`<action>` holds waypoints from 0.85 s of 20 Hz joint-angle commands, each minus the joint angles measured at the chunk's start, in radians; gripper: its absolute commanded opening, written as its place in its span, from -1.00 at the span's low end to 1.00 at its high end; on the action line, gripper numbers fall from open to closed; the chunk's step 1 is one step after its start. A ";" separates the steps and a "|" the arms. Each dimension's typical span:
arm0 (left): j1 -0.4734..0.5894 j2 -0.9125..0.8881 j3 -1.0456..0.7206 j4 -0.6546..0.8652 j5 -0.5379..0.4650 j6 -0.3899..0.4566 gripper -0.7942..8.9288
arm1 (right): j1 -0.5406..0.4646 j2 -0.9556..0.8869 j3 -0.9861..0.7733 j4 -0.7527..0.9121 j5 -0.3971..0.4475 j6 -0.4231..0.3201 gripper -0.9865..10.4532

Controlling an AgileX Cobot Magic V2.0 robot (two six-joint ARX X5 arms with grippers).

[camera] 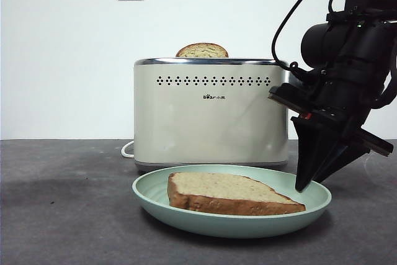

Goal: Take the bread from the toaster,put the bread on the plate,put the plate on the table

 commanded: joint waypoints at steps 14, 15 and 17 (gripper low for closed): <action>0.000 -0.002 -0.001 -0.009 0.013 0.011 -0.85 | 0.064 -0.641 -0.011 -0.299 0.013 -0.114 -0.28; 0.000 -0.002 -0.001 -0.009 0.013 0.011 -0.85 | 0.080 -0.701 -0.011 -0.346 0.013 -0.115 -0.28; 0.000 -0.002 -0.001 -0.010 0.013 0.011 -0.85 | 0.118 -0.811 -0.011 -0.422 0.013 -0.114 -0.29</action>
